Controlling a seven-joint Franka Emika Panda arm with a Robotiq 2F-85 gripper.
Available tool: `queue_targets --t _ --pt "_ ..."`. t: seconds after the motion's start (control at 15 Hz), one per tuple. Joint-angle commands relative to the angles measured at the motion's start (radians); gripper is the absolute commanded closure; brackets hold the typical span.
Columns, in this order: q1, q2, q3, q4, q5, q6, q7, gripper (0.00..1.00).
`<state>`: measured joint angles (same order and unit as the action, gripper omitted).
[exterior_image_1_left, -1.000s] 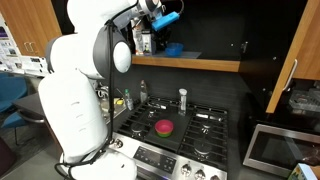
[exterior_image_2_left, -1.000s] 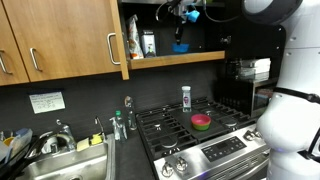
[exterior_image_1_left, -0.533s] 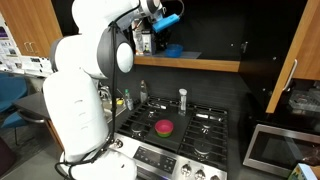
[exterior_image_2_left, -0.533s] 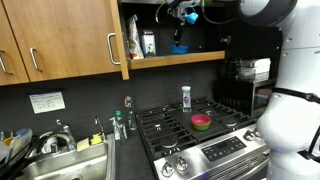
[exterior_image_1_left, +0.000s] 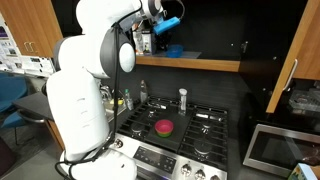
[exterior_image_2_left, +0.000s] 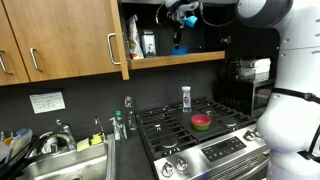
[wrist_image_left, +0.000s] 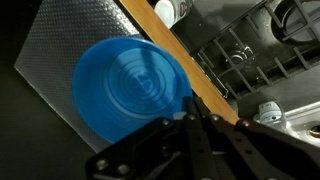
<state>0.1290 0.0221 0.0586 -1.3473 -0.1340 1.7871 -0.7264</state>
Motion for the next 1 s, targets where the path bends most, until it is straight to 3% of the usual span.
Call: queue_targets --t 0.0,0.93 --pt "-0.002 0.018 -0.002 0.030 0.007 0.004 0.011 0.99" --pt "0.005 0.104 0.004 0.210 -0.007 -0.019 0.036 0.99"
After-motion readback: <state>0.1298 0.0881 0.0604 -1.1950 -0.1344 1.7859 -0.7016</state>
